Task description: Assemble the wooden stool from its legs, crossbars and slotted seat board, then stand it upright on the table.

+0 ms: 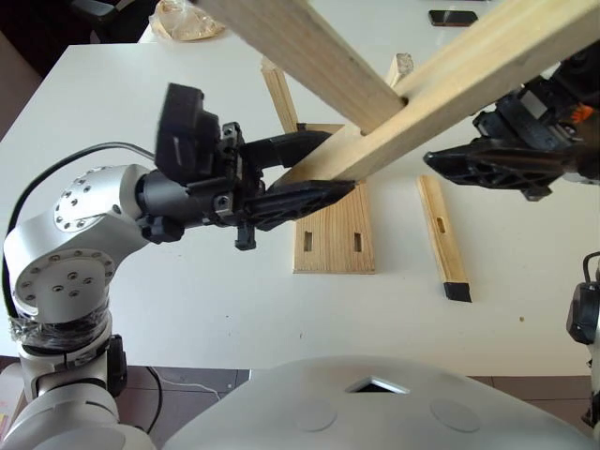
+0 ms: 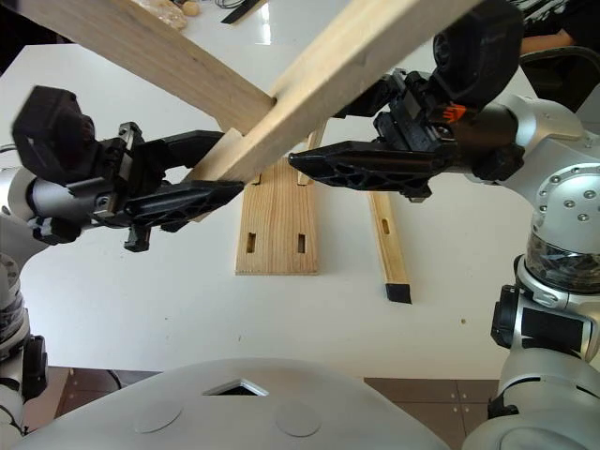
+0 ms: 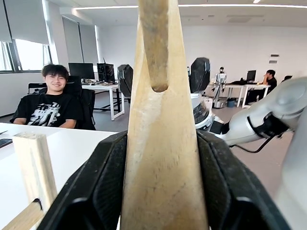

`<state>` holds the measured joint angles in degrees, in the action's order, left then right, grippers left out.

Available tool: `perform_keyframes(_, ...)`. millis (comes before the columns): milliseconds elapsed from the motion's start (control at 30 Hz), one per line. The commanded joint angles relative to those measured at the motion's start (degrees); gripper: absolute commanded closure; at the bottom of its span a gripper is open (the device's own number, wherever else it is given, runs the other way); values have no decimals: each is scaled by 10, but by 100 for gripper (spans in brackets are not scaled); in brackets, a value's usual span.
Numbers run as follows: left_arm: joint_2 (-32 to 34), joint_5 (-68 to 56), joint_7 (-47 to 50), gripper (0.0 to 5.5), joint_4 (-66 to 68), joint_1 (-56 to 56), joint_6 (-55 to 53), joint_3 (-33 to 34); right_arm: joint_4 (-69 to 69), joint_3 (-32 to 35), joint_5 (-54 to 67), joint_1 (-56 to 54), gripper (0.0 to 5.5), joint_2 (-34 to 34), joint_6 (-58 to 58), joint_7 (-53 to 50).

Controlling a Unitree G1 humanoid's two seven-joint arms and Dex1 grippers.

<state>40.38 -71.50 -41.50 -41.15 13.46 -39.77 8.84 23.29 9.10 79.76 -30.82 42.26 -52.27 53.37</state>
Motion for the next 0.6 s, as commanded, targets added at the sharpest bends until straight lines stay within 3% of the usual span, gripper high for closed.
perform_keyframes(33, 8, 35, -16, 350, -3, -14, 8, -12, 8, -8, -20, -13, 220, -7, 6, 1)
perform_keyframes(333, 4, 62, -24, 350, -1, -18, 12, -23, 8, -10, -44, -16, 348, -10, 7, 13)
perform_keyframes(467, 5, 11, 22, 350, 19, -4, -17, -8, 4, -11, -60, -24, 349, -3, 10, 23)
perform_keyframes(500, 7, 4, 29, 313, 25, 2, -21, -6, -1, -11, -61, -32, 349, -3, 10, 24)
perform_keyframes(600, 5, 1, 40, 270, 42, 15, -23, -2, -18, -10, -76, -53, 349, -2, 15, 32)
